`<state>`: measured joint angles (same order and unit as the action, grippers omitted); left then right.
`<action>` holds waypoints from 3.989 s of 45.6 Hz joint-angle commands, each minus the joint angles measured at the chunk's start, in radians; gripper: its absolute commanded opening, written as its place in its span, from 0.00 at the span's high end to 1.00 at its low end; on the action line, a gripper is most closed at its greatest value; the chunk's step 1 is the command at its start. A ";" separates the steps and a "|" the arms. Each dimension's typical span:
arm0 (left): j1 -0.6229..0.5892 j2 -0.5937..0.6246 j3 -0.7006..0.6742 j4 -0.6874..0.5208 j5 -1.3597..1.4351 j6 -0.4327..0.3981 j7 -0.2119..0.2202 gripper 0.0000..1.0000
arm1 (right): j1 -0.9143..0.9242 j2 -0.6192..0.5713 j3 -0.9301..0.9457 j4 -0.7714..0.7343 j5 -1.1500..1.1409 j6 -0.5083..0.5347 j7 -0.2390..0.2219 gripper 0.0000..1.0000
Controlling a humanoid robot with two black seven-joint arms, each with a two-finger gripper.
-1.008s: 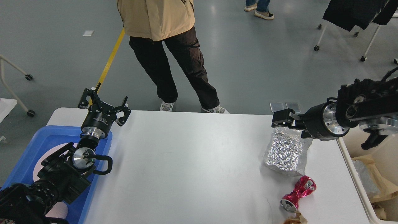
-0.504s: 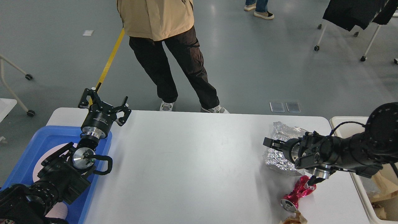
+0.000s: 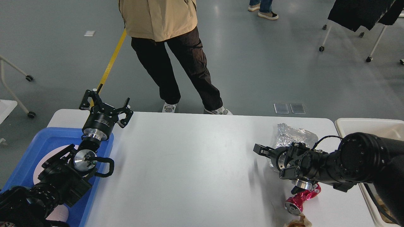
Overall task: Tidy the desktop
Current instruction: 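Grasp the foil-wrapped bundle with the right gripper, then carry the foil bundle to the white bin and release it, then raise the right gripper out of the bin toward the table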
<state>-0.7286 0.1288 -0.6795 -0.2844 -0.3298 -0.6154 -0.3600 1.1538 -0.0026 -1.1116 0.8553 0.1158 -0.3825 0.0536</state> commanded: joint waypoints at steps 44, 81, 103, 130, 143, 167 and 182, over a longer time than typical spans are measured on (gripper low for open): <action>0.000 0.000 0.000 0.001 0.000 0.000 0.000 0.01 | -0.040 0.021 -0.027 -0.047 -0.005 -0.003 -0.006 1.00; 0.000 0.000 0.000 0.001 0.000 0.000 0.000 0.01 | 0.786 -0.450 -0.013 0.804 -0.198 0.128 0.091 1.00; 0.000 0.000 0.000 0.001 0.000 0.000 0.000 0.01 | 0.660 -0.616 -0.043 0.678 -0.261 0.287 0.086 1.00; 0.000 0.000 0.000 0.001 0.000 -0.001 0.000 0.01 | -0.390 -0.528 0.016 -0.534 -0.026 0.068 0.077 1.00; 0.000 0.000 0.000 0.001 0.000 0.000 0.000 0.01 | -0.569 -0.389 0.041 -0.760 0.105 0.071 0.057 1.00; 0.000 0.000 0.000 0.001 0.000 0.000 0.000 0.01 | -0.588 -0.372 0.053 -0.760 0.104 0.074 0.038 0.00; 0.000 0.000 0.000 0.001 0.000 0.000 0.000 0.01 | -0.577 -0.347 0.050 -0.766 0.102 0.062 0.038 0.00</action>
<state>-0.7286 0.1288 -0.6795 -0.2837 -0.3298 -0.6151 -0.3605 0.5668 -0.3585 -1.0615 0.0912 0.2185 -0.3191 0.0920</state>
